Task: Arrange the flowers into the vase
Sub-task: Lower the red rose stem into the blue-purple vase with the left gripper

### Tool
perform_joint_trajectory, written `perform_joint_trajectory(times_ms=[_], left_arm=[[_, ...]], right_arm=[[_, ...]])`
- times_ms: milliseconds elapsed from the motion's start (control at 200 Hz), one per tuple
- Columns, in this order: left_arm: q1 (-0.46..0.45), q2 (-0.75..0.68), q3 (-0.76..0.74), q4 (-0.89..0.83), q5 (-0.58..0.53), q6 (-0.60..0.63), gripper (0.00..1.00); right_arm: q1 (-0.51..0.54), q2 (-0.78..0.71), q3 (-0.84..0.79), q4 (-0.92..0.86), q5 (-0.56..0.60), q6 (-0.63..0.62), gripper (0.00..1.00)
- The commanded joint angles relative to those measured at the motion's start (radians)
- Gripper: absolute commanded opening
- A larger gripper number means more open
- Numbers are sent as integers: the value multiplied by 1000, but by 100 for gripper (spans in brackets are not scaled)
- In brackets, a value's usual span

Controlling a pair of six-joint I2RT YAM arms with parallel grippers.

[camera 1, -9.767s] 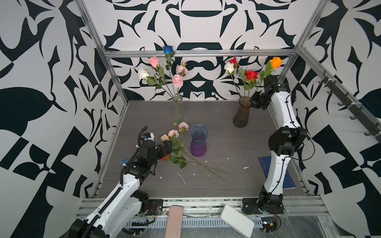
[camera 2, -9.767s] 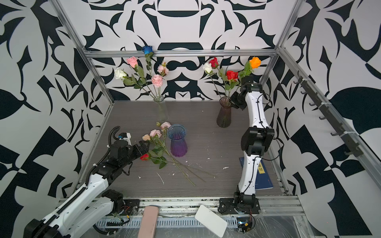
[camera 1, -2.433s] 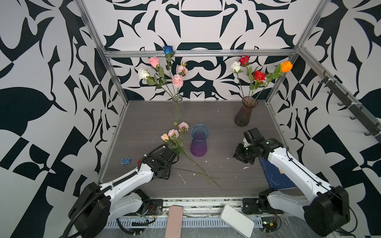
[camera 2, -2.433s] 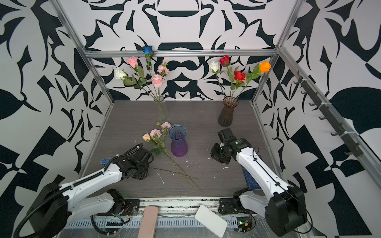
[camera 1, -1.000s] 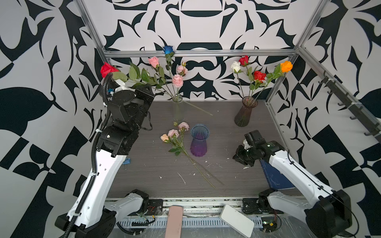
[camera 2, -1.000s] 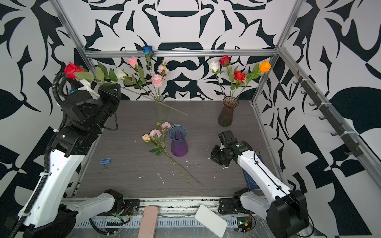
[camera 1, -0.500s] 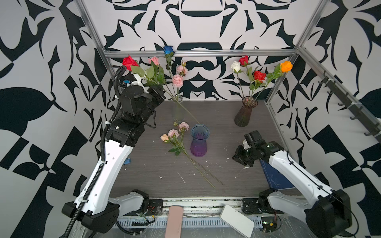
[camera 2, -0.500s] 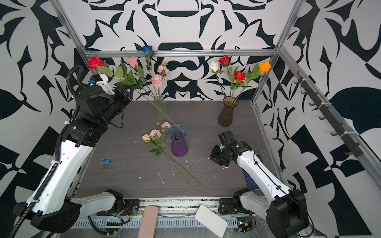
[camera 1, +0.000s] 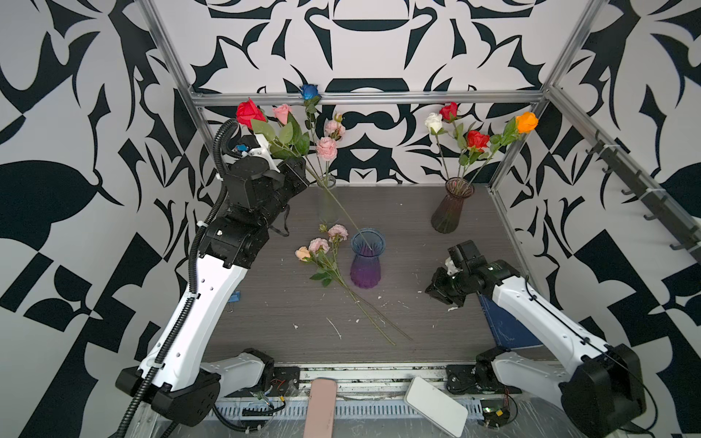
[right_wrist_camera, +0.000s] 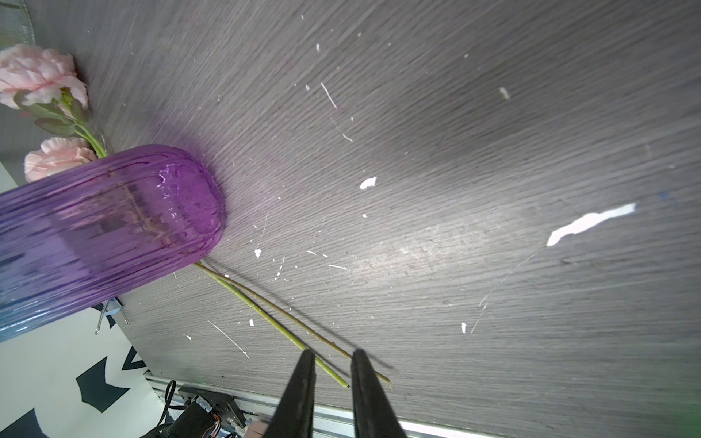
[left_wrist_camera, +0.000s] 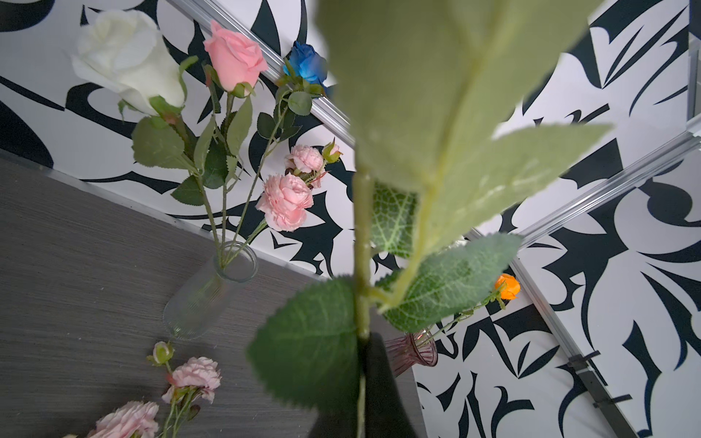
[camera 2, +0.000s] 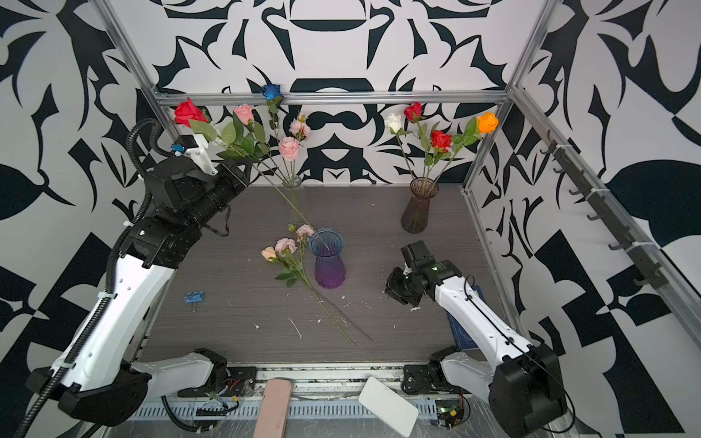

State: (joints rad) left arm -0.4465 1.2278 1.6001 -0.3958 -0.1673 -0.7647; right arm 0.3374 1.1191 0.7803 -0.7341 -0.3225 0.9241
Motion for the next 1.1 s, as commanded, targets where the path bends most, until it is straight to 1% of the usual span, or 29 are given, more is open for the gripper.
perform_joint_trajectory(times_ms=[0,180,280,305,565,825,860,980,1095], left_arm=[[-15,17,-9,3,9,16,0],[-51,37,-8,6,-4,35,0],[-87,39,4,5,-21,74,0],[-96,72,8,4,-27,82,0],[-202,117,37,-26,-104,183,0],[-234,110,-15,-26,-123,164,0],[-236,108,-22,-25,-122,158,2],[-238,99,-44,-19,-117,144,18],[-238,89,-59,-9,-117,139,22]], right_arm=[[2,2,5,11,-7,6,22],[1,10,13,11,-9,-1,22],[2,12,16,10,-10,-4,22],[2,12,17,10,-10,-5,22],[2,13,13,14,-18,-7,22],[2,12,11,14,-21,-10,22],[2,12,11,13,-21,-10,22],[2,12,7,15,-26,-8,22],[2,10,4,17,-29,-7,22]])
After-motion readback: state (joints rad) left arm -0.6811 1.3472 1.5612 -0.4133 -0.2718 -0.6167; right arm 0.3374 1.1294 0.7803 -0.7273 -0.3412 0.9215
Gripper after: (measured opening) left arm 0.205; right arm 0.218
